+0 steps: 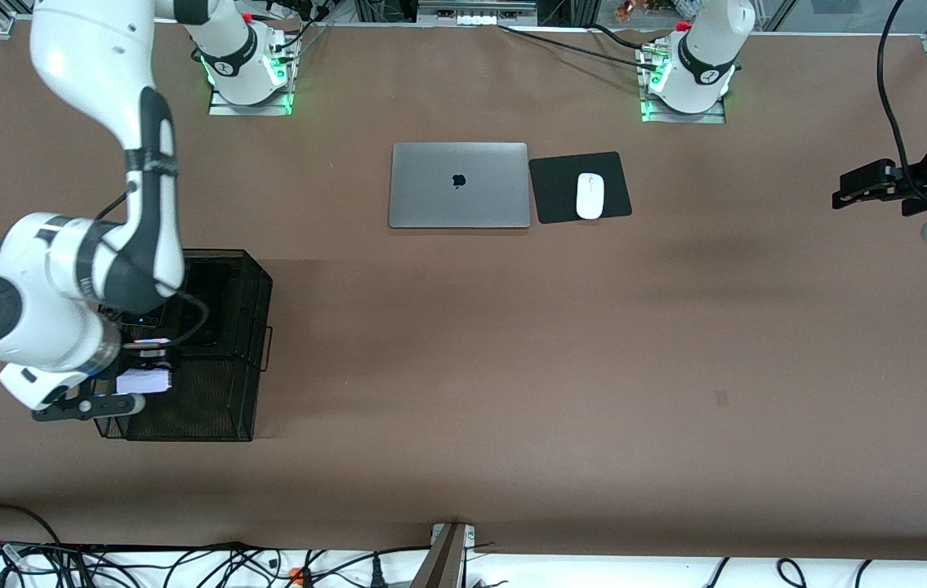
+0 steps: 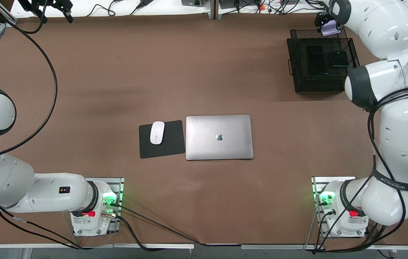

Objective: Place phones with both arms
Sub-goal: 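Lower the white phone into the basket's back compartment and open the right gripper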

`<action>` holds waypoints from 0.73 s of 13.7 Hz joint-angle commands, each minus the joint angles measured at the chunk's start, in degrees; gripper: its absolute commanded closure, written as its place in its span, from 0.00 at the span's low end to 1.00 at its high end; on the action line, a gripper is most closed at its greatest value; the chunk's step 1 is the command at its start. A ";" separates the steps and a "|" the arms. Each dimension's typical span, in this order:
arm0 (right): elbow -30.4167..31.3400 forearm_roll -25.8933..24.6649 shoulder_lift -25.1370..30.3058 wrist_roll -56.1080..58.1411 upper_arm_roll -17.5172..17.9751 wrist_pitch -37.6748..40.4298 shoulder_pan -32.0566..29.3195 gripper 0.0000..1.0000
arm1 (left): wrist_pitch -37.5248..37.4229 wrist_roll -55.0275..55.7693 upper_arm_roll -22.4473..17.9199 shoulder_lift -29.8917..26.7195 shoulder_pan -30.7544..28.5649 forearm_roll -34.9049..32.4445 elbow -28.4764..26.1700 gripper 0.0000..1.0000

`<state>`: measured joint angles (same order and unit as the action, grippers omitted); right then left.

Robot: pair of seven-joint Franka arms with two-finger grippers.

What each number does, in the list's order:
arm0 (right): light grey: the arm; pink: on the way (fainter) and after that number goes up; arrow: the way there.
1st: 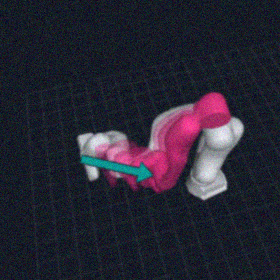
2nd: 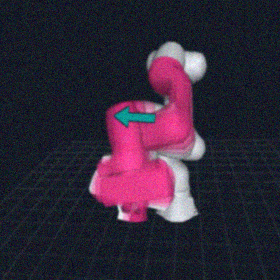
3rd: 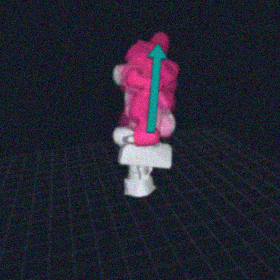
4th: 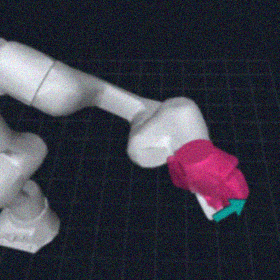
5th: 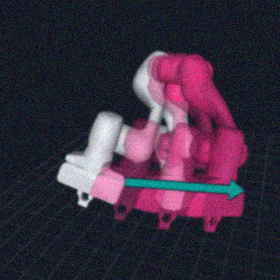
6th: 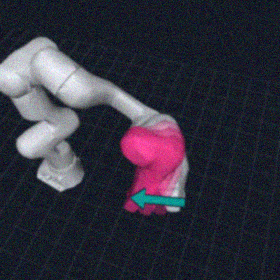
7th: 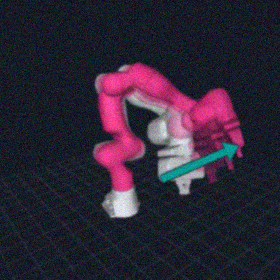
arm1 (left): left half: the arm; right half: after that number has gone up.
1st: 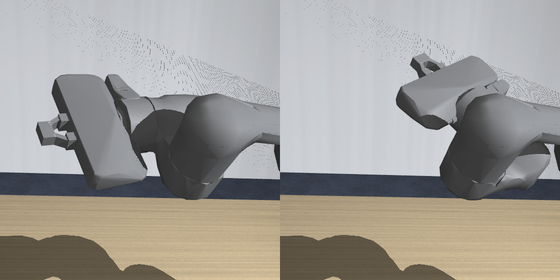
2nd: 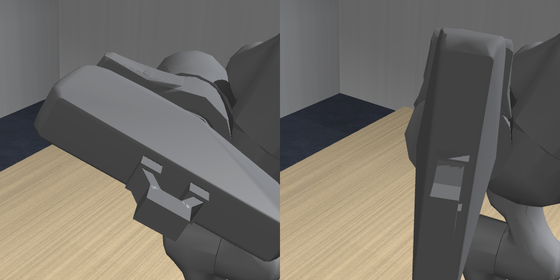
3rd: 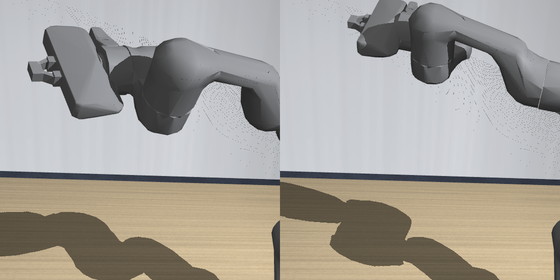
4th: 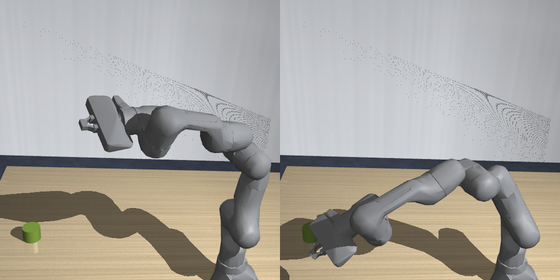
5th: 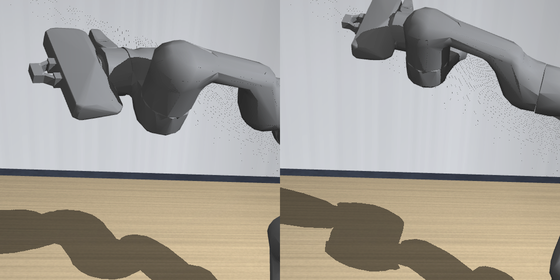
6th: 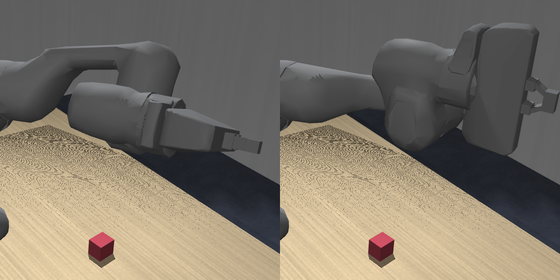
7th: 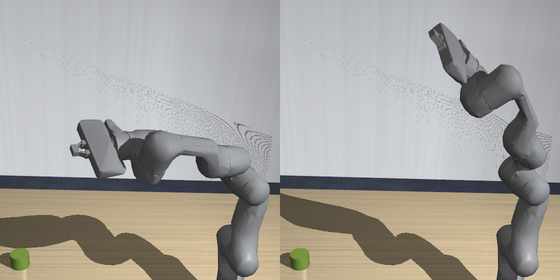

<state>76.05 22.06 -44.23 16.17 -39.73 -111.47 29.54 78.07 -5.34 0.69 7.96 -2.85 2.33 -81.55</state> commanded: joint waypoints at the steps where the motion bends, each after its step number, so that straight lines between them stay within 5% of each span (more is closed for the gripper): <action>1: -0.64 2.90 -2.52 0.71 0.53 -3.39 0.43 1.00 | -1.07 -0.64 0.01 -1.19 -0.31 0.75 -0.63 0.00; 10: 0.24 9.76 -6.13 0.88 5.01 -6.13 -5.37 1.00 | -1.16 -0.64 0.10 -1.46 -0.31 0.57 -0.63 0.00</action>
<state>76.02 30.67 -51.18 16.38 -35.69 -118.07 24.87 77.37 -5.34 0.72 7.58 -2.86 2.33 -81.55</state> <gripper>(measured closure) 0.154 0.000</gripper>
